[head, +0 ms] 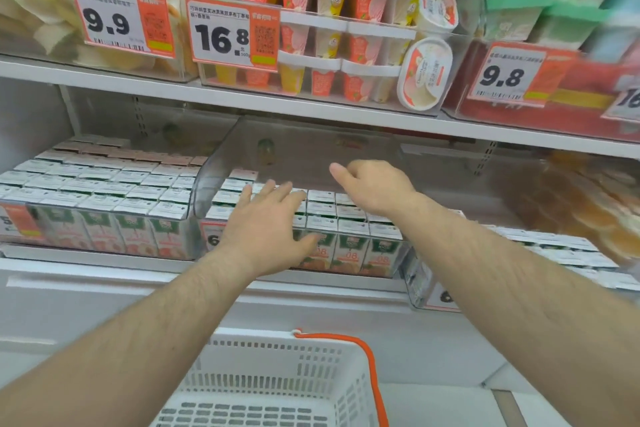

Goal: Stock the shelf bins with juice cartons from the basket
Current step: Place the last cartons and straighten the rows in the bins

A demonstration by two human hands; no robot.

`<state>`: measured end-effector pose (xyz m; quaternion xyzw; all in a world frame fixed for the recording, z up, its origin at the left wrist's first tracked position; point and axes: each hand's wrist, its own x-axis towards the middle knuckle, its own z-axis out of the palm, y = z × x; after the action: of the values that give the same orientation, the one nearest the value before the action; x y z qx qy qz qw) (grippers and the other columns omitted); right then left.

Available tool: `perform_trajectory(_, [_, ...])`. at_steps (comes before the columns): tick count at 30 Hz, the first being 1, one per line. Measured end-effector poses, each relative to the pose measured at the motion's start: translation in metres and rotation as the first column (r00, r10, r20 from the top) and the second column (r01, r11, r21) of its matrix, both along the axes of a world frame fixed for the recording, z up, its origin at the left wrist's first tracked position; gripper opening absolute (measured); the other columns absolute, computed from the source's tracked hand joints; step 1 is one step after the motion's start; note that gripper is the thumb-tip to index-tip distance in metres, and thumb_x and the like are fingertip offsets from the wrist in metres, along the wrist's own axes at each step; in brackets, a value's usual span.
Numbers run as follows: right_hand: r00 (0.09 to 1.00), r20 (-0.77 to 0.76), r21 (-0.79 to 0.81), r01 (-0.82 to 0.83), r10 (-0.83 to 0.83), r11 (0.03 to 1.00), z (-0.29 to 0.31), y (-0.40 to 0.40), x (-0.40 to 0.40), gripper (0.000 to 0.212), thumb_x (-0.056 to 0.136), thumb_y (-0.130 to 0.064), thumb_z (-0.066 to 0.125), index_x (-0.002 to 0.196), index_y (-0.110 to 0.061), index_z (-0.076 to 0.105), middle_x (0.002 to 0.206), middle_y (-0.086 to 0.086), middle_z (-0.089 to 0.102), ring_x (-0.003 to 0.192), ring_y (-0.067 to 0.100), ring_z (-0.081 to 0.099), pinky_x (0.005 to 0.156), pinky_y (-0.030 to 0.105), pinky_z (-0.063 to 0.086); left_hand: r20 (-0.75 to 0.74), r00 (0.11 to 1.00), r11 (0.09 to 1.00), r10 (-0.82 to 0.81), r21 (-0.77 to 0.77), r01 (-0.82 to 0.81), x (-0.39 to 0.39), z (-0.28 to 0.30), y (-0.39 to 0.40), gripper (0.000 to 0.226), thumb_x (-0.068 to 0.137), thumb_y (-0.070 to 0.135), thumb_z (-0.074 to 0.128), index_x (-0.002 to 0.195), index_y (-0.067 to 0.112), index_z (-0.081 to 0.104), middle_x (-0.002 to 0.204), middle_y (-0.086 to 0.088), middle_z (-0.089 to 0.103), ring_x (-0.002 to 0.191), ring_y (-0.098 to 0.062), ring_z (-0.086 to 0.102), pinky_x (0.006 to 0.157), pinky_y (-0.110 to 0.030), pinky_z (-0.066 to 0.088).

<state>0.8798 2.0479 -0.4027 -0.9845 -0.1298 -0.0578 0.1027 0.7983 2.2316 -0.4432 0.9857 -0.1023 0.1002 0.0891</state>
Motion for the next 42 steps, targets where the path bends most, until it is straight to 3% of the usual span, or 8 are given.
perform_trajectory(5, [0.834,0.549,0.256,-0.095,-0.063,0.962,0.014,-0.088,-0.051,0.052,0.095,-0.046,0.037,0.050,-0.021,0.030,0.049,-0.004,0.035,0.057,0.024,0.041,0.056,0.035,0.029,0.061,0.969,0.961,-0.240,-0.125,0.246,-0.004,0.002,-0.086,0.078,0.082,0.057,0.058,0.148,0.027,0.030,0.159,0.000,0.019,0.143,-0.023,0.026,0.117,-0.043,0.022])
perform_trajectory(10, [0.930,-0.075,0.342,0.362,-0.359,0.867,0.014,-0.162,-0.018,0.069,0.101,-0.057,0.018,0.094,-0.012,0.070,0.102,0.008,0.066,0.096,0.028,0.059,0.088,0.037,0.045,0.052,0.926,0.919,-0.373,-0.118,0.377,0.004,-0.006,-0.154,0.097,0.075,0.078,0.050,0.153,0.034,0.012,0.162,0.008,-0.005,0.149,-0.015,0.001,0.120,-0.050,0.000])
perform_trajectory(19, [0.735,-0.660,0.200,0.369,-0.153,0.908,-0.006,-0.145,0.035,0.092,0.086,-0.079,0.000,0.140,-0.024,0.051,0.153,0.000,0.040,0.142,0.023,0.032,0.116,0.047,0.021,0.104,0.923,0.914,-0.371,-0.132,0.383,0.014,-0.010,-0.174,0.106,0.068,0.078,0.061,0.151,0.027,0.020,0.158,0.016,0.010,0.148,-0.009,-0.007,0.119,-0.045,-0.014])
perform_trajectory(25, [0.615,-0.763,0.039,0.352,-0.199,0.935,-0.003,-0.148,0.049,0.114,0.062,-0.097,0.000,0.137,-0.031,0.055,0.160,-0.001,0.026,0.146,0.027,0.023,0.113,0.052,0.024,0.112,0.934,0.914,-0.340,-0.193,0.356,0.014,-0.015,-0.179,0.103,0.067,0.075,0.065,0.146,0.023,0.026,0.159,0.013,0.007,0.148,-0.008,-0.011,0.118,-0.042,-0.016])
perform_trajectory(30, [0.710,-0.615,0.078,0.486,-0.342,0.870,0.002,-0.193,0.041,0.111,0.066,-0.096,0.000,0.102,-0.020,0.072,0.117,0.006,0.066,0.105,0.026,0.060,0.100,0.044,0.044,0.083,0.939,0.928,-0.334,-0.144,0.343,0.014,-0.012,-0.177,0.099,0.067,0.077,0.061,0.143,0.021,0.029,0.161,0.011,0.005,0.148,-0.011,-0.015,0.118,-0.046,-0.015])
perform_trajectory(35, [0.608,-0.676,-0.083,0.497,-0.415,0.864,-0.007,-0.222,0.021,0.114,0.062,-0.098,-0.001,0.116,-0.025,0.067,0.146,0.002,0.043,0.140,0.025,0.032,0.118,0.049,0.014,0.063,0.956,0.941,-0.288,-0.169,0.295,0.011,-0.013,-0.183,0.101,0.068,0.073,0.062,0.145,0.020,0.026,0.160,0.012,0.001,0.149,-0.012,-0.012,0.117,-0.044,-0.017])
perform_trajectory(38, [0.684,-0.591,-0.022,0.516,-0.427,0.857,0.000,-0.238,0.013,0.107,0.069,-0.094,0.000,0.100,-0.021,0.071,0.129,0.005,0.058,0.115,0.023,0.052,0.106,0.044,0.032,0.052,0.962,0.945,-0.269,-0.177,0.274,0.009,-0.012,-0.186,0.101,0.067,0.072,0.063,0.145,0.019,0.026,0.159,0.013,0.001,0.149,-0.012,-0.008,0.117,-0.044,-0.014])
perform_trajectory(42, [0.633,-0.566,-0.121,0.570,-0.528,0.813,0.005,-0.270,0.002,0.112,0.071,-0.093,0.000,0.138,-0.020,0.052,0.153,0.002,0.038,0.141,0.026,0.031,0.116,0.051,0.016,0.050,0.966,0.940,-0.255,-0.222,0.260,0.008,-0.012,-0.191,0.099,0.066,0.068,0.067,0.143,0.018,0.030,0.158,0.013,0.004,0.150,-0.013,-0.003,0.120,-0.043,-0.009])
